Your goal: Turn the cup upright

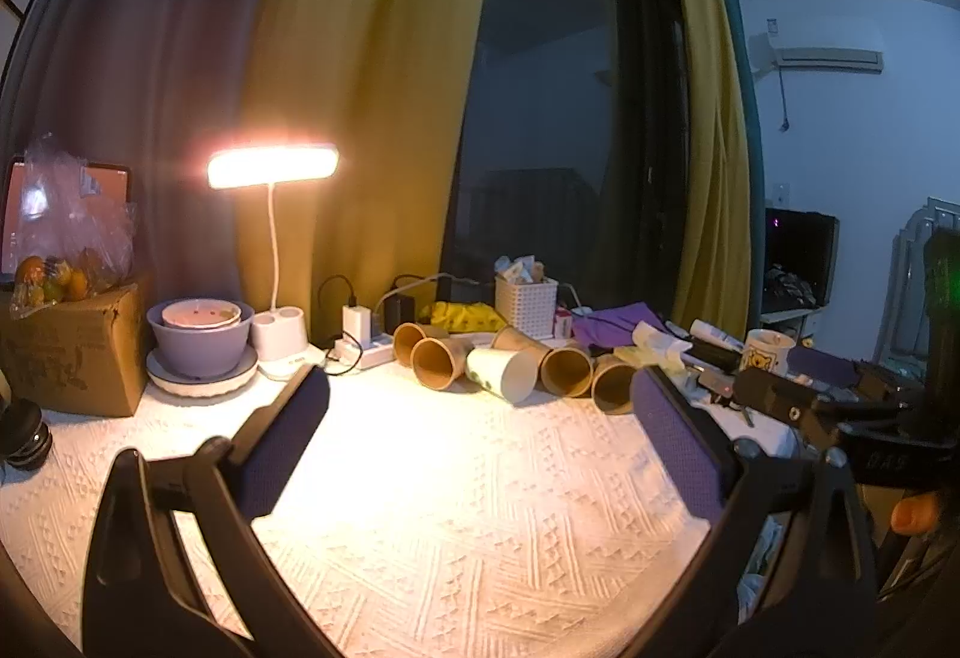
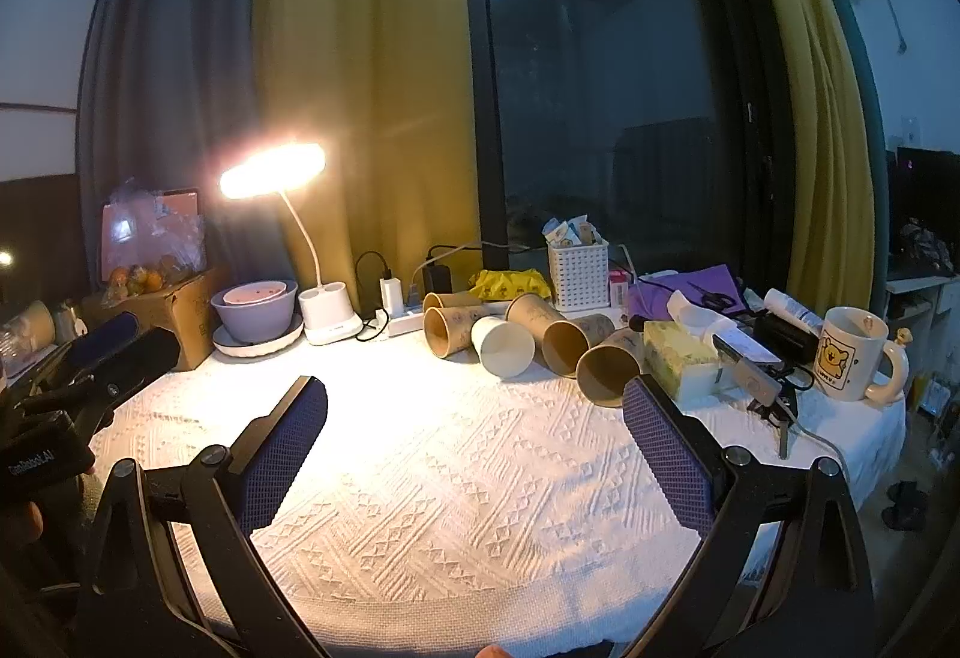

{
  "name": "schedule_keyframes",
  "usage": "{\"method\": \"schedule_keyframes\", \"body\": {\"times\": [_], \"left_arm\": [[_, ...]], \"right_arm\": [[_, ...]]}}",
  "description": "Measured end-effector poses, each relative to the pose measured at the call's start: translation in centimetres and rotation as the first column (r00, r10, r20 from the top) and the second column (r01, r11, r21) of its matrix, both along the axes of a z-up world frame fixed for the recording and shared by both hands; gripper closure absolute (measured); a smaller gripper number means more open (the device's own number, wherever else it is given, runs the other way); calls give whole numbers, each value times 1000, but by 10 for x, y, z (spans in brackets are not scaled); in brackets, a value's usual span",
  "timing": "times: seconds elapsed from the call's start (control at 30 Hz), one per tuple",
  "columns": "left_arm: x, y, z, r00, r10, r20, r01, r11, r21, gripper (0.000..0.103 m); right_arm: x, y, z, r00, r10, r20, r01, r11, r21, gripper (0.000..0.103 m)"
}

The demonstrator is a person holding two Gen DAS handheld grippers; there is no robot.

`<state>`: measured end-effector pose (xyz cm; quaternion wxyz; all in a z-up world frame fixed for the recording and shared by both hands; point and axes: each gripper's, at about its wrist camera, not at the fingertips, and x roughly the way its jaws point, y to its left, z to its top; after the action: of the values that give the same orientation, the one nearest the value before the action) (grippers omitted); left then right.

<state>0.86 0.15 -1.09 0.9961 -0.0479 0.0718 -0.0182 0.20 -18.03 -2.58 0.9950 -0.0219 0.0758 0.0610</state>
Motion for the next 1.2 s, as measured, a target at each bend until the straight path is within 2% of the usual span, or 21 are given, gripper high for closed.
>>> {"method": "schedule_keyframes", "body": {"times": [0.83, 1.2], "left_arm": [[0, 2, -4, 1000, 3, -9, -3, 1000, -9, 1], [23, 2, -16, 998, 12, -67, -13, 1000, -7, 1]], "right_arm": [[5, 2, -4, 1000, 9, -15, -9, 1000, -4, 3], [32, 0, -11, 999, 19, -45, -21, 999, -34, 3]]}}
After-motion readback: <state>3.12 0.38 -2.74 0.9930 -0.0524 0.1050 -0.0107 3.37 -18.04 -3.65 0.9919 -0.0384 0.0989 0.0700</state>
